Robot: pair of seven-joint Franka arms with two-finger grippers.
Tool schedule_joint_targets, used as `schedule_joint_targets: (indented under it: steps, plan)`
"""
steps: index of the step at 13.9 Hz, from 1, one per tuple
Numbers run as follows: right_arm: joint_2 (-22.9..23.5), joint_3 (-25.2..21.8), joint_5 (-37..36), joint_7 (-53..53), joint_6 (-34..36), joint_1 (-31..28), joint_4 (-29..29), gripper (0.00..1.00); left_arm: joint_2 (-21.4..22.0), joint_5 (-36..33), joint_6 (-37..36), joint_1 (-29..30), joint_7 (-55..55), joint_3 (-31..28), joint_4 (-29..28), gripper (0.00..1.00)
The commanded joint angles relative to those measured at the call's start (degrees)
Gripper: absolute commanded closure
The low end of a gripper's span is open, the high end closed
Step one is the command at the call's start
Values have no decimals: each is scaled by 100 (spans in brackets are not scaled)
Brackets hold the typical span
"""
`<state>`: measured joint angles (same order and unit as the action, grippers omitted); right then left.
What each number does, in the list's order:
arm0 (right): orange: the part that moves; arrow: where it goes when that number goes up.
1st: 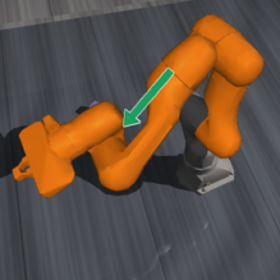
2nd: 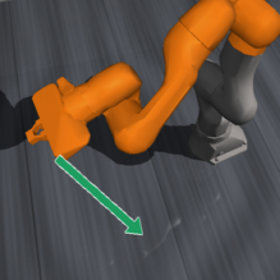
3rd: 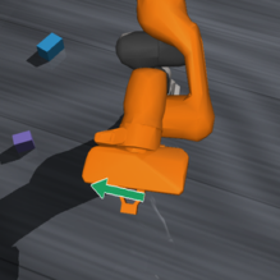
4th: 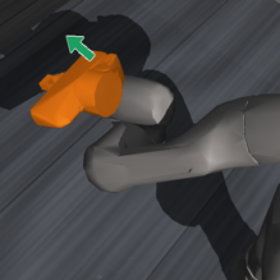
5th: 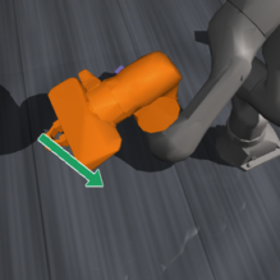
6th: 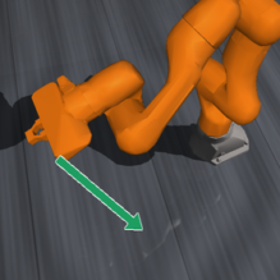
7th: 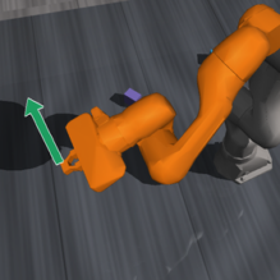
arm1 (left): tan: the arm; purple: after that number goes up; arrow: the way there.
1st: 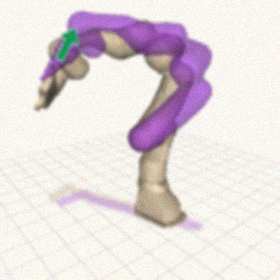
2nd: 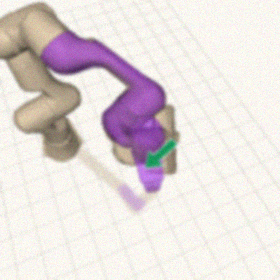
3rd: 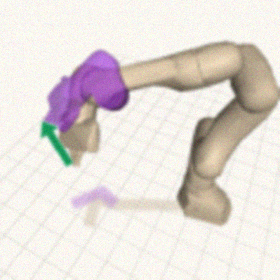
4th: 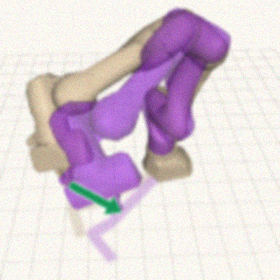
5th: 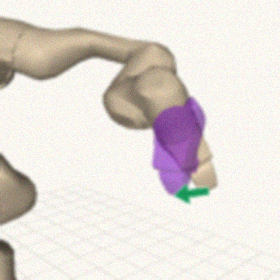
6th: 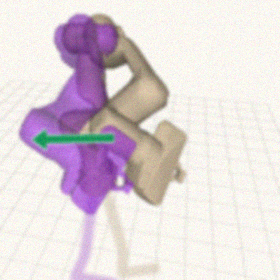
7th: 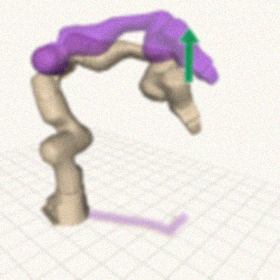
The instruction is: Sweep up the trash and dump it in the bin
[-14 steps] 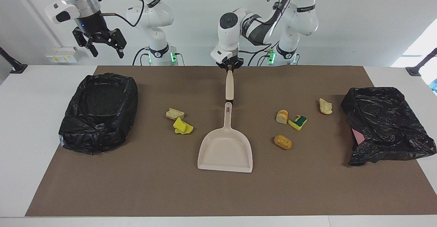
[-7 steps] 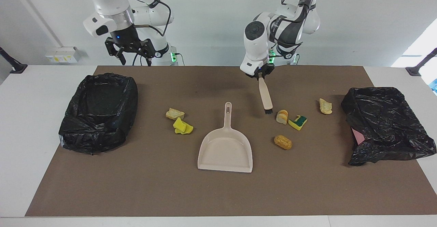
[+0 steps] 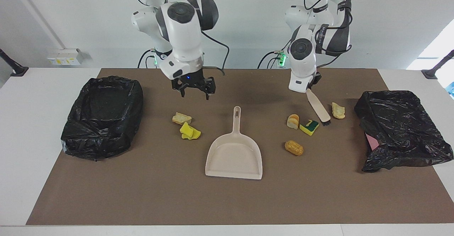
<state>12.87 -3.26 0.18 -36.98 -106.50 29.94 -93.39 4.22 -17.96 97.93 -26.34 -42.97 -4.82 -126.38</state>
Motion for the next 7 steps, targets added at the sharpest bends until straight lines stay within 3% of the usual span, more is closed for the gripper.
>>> schedule_joint_targets:
  steps: [1, 4, 7]
  plan:
    - [988, 18, 78, -370, -299, 223, 822, 0, 149, -278, -317, 522, -63, 78, -212, 100]
    - [1454, 221, 87, -686, -940, 345, 814, 0, 421, -322, -266, 945, -63, 78, -711, 100]
    - [1570, 256, 105, -705, -1548, 434, 604, 0, 904, -366, 93, 1279, -72, 78, -1457, 100]
